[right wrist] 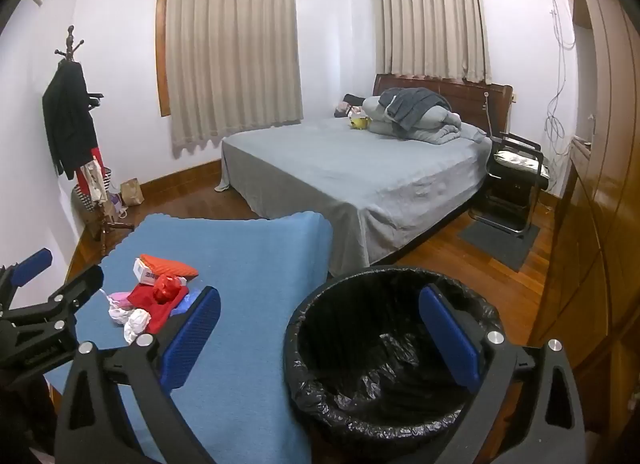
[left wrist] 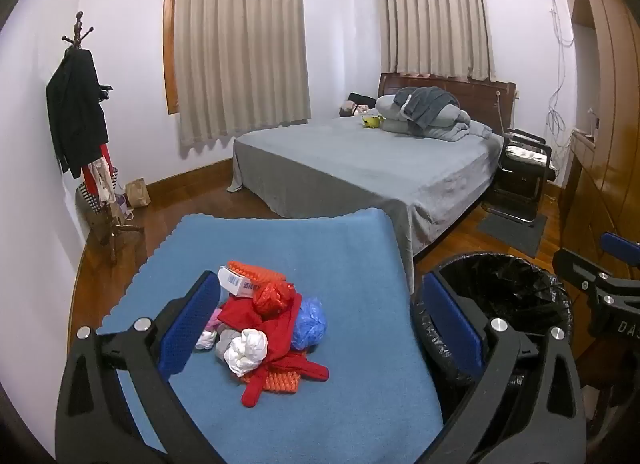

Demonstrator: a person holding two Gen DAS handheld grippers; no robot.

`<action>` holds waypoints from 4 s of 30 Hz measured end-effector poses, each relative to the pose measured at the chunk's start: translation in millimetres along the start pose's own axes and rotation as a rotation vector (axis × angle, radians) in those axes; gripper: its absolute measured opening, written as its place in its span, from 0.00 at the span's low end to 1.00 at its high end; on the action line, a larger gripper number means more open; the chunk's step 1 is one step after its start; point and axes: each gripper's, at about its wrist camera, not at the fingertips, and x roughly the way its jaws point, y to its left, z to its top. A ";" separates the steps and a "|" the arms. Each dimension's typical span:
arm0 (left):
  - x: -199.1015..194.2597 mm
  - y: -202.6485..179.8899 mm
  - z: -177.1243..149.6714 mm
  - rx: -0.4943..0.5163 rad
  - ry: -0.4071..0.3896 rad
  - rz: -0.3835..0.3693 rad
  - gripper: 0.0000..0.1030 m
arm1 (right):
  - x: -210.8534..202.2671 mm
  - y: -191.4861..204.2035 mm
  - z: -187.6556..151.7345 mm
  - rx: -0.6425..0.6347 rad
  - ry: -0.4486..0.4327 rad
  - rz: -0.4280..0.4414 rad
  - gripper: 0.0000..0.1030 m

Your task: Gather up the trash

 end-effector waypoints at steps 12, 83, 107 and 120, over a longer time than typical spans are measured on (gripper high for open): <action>0.6 -0.6 0.0 0.000 -0.002 0.001 0.95 | 0.3 0.5 0.0 0.002 0.004 0.002 0.94; -4.3 6.1 4.4 -0.011 -0.004 -0.003 0.95 | 3.3 0.7 -1.2 0.008 0.017 0.007 0.94; 28.0 44.2 -21.9 -0.072 0.031 0.080 0.95 | 53.8 49.8 -25.3 -0.016 0.039 0.097 0.94; 81.4 107.9 -60.4 -0.114 0.114 0.184 0.95 | 148.5 105.7 -48.0 -0.075 0.138 0.200 0.92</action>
